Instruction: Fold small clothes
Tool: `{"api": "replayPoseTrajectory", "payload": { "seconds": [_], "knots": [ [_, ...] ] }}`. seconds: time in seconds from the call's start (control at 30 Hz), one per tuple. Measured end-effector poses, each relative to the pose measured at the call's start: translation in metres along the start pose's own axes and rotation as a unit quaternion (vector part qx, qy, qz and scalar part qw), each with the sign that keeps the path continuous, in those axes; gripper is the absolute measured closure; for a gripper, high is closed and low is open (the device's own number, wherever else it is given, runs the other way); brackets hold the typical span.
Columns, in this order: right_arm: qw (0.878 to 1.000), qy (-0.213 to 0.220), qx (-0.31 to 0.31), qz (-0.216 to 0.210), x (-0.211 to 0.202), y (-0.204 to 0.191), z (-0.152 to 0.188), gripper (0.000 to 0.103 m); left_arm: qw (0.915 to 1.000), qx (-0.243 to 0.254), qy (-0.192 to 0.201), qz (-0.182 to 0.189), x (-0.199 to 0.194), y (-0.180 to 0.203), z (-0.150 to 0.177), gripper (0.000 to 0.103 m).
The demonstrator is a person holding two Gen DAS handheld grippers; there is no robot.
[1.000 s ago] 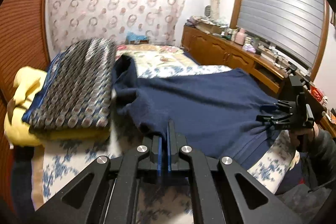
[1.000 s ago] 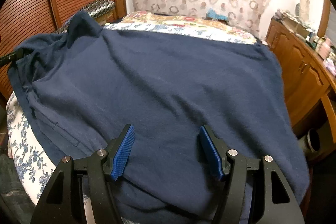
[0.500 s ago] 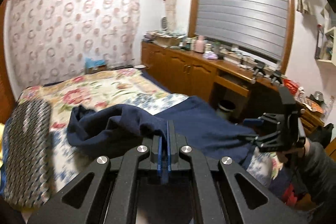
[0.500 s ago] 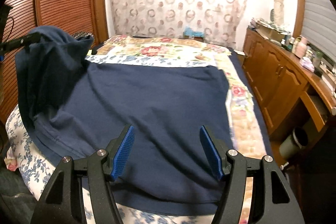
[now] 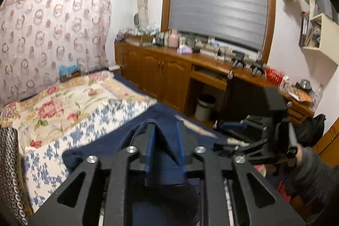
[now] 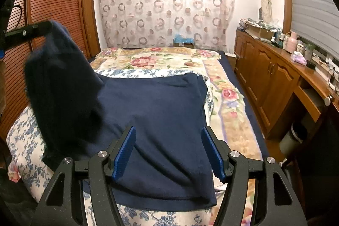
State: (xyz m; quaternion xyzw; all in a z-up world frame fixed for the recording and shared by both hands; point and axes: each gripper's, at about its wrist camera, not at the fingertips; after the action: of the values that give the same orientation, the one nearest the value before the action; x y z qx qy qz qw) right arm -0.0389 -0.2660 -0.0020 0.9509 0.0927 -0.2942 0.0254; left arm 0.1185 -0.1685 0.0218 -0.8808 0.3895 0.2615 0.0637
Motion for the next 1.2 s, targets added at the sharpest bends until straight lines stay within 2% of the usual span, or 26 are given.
{"api": "replayPoseTrajectory", "payload": {
  "seconds": [0.07,0.13,0.2,0.27,0.33,0.43,0.6,1.0,1.2],
  "knots": [
    [1.0,-0.005,0.0,0.0,0.002,-0.004,0.003,0.037,0.9999,-0.005,-0.016,-0.003,0.009,-0.006,0.006,0.075],
    [1.0,-0.007,0.0,-0.002,0.003,-0.008,0.004,0.037,0.9997,-0.005,-0.022,-0.005,0.013,-0.007,0.012,0.065],
    [1.0,-0.008,0.0,-0.005,0.005,-0.008,0.0,0.037,0.9996,-0.002,-0.023,-0.016,0.012,-0.01,0.016,0.064],
    [1.0,-0.01,-0.003,-0.008,0.007,-0.014,-0.001,0.037,0.9995,-0.003,-0.026,-0.016,0.012,-0.012,0.019,0.058],
    [1.0,-0.012,-0.006,-0.01,0.011,-0.017,-0.004,0.037,0.9995,-0.002,-0.028,-0.015,0.012,-0.011,0.02,0.046],
    [1.0,-0.013,-0.01,-0.015,0.015,-0.009,-0.009,0.037,0.9994,-0.001,-0.031,-0.017,0.01,-0.014,0.026,0.037],
    [1.0,-0.014,-0.015,-0.02,0.02,0.0,-0.014,0.037,0.9982,-0.014,-0.035,-0.046,0.004,-0.021,0.044,0.035],
    [0.999,-0.007,-0.036,-0.013,0.011,-0.004,-0.015,0.037,0.9934,-0.06,-0.058,-0.078,0.004,-0.055,0.08,0.035],
    [0.998,-0.037,-0.05,-0.022,0.009,-0.005,-0.001,0.037,0.992,-0.077,-0.059,-0.081,0.0,-0.065,0.091,0.035]
  ]
}}
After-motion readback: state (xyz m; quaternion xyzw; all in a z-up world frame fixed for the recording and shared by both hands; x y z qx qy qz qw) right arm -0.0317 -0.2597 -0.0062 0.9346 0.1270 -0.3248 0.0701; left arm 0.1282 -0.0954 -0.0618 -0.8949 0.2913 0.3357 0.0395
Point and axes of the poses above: each gripper's, at about its wrist camera, not at the fingertips, and x roughly the way its jaws point, y to its right, z to its underside, and after that the axes turned 1 degree about -y, right-handed
